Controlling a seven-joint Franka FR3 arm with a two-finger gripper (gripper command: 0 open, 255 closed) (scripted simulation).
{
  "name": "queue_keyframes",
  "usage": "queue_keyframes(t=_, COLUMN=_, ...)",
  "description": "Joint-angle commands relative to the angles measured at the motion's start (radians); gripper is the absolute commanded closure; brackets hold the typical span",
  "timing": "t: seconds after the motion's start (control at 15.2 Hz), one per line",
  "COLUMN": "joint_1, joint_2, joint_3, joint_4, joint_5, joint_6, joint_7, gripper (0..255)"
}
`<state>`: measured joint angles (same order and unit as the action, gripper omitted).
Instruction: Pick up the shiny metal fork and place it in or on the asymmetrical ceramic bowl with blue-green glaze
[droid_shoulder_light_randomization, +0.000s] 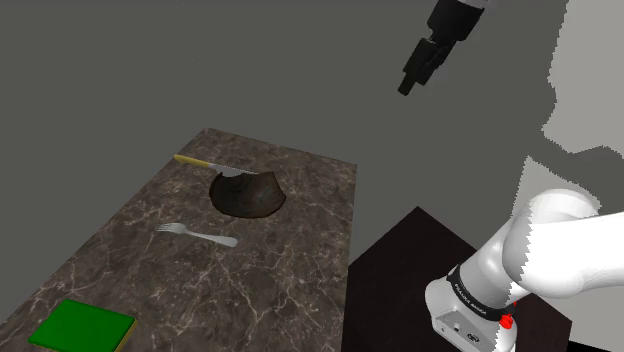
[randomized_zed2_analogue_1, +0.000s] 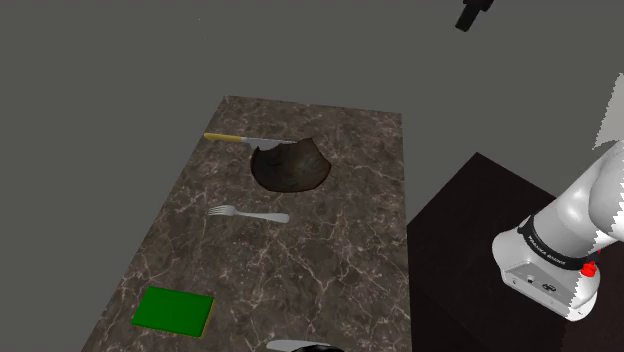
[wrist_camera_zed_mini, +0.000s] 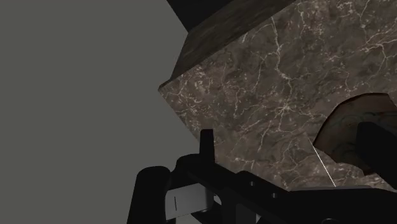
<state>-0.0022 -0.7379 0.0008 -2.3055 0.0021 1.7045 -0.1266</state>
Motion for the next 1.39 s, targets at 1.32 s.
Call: queue_keyframes(t=1.32, joint_1=0.092, joint_2=0.433, joint_3=0.352, joint_4=0.005, joint_5=0.025, joint_6=0.422, joint_7=0.351, gripper=0)
